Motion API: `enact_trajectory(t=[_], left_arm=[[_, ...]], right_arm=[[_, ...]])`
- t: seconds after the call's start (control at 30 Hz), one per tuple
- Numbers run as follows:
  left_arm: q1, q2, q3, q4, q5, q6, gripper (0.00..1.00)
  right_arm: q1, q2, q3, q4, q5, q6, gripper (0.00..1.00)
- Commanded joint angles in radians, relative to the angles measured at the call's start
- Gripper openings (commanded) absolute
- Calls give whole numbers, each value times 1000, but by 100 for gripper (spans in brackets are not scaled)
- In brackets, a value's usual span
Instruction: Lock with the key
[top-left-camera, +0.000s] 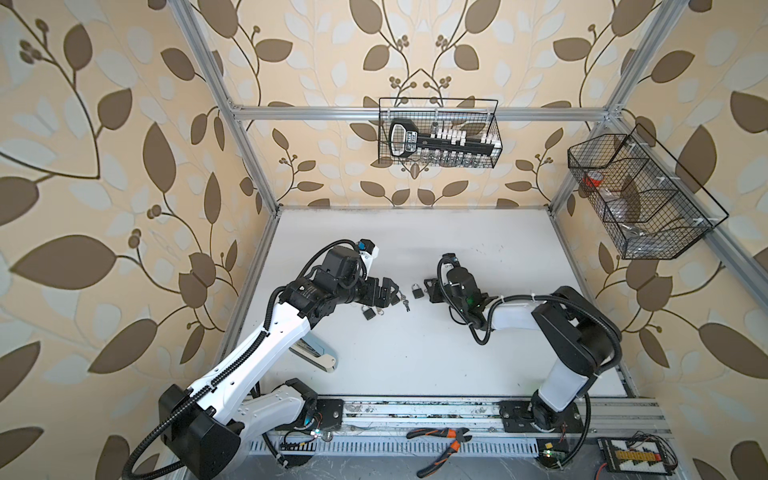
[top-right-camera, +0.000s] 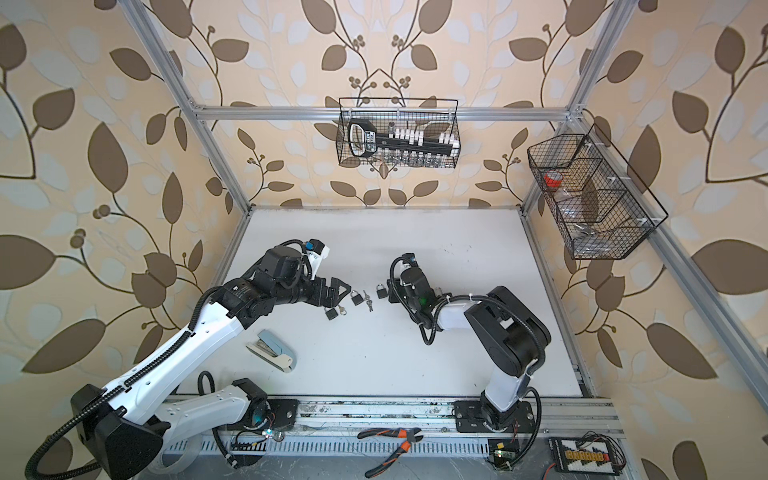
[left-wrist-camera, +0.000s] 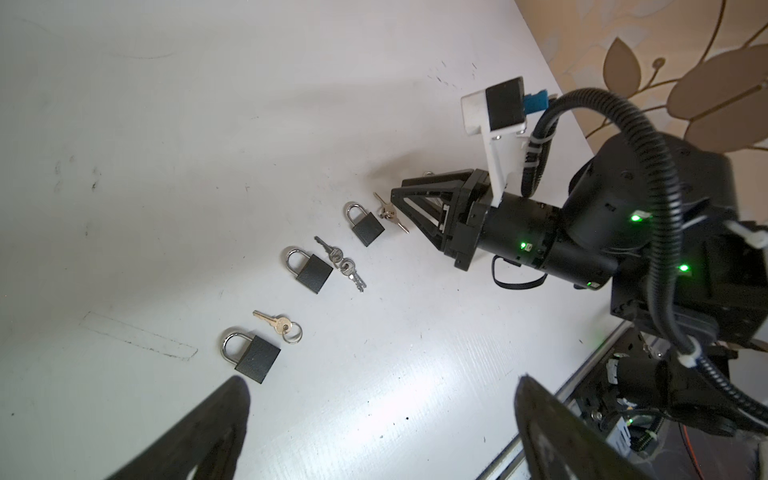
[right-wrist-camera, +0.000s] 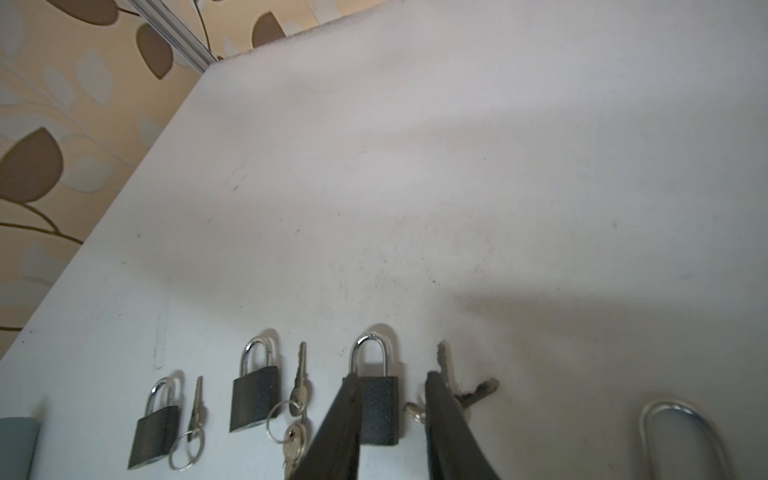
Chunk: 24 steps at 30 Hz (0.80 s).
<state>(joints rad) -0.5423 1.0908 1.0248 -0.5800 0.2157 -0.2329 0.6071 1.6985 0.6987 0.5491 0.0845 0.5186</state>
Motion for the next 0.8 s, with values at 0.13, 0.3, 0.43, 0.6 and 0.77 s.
enact_trajectory(t=[0.13,0.3,0.43,0.6,0.77], left_arm=[[-167,6,-22,86,-93,19,99],[-206,32,-85,218,-57,-18,99],[-209,81,-103,302,2,-68,99],[-209,118,-134,388,8,-164,99],[-196,99,-168,418,-30,-231,99]], right_arm=[[-8,-228,-51,-322,163,-21,68],[-93,-331,-50,-557,130,-30,73],[-237,-393,-79,-631,29,-20,61],[-286,-306,-1,-723,-23,-121,58],[-285,-261,28,-701,-88,-134,56]])
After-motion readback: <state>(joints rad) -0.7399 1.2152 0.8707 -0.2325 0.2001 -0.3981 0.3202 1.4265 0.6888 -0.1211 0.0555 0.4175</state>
